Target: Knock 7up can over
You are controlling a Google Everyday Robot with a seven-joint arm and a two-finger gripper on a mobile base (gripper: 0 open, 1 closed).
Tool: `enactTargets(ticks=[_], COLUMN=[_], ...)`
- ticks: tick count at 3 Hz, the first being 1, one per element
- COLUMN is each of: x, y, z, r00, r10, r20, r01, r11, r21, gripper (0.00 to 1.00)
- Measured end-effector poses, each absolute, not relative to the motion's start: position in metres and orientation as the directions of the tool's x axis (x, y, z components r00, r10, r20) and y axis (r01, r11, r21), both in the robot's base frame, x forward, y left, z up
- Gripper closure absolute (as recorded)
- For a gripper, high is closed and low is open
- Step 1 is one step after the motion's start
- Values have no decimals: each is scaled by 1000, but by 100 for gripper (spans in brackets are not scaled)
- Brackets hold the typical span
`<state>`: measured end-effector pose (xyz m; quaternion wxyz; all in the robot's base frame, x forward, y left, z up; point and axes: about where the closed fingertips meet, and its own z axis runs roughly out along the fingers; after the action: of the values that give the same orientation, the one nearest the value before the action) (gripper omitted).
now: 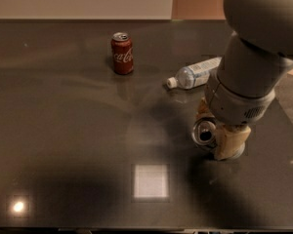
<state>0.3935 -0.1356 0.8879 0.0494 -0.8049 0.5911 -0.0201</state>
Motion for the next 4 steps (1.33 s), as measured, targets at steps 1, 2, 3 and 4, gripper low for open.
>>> enactTargets(ticks=[1, 2, 3, 4], x=[393, 394, 397, 399], y=[-135, -133, -129, -123], z=[876, 869, 865, 862], r00=[333, 352, 354, 336], r10=[-943, -936, -935, -941], r20=[-4, 6, -3, -35], r01=[-941, -935, -935, -942], r11=[-331, -352, -353, -336], r21=[-70, -44, -28, -14], gripper=[63, 39, 16, 0])
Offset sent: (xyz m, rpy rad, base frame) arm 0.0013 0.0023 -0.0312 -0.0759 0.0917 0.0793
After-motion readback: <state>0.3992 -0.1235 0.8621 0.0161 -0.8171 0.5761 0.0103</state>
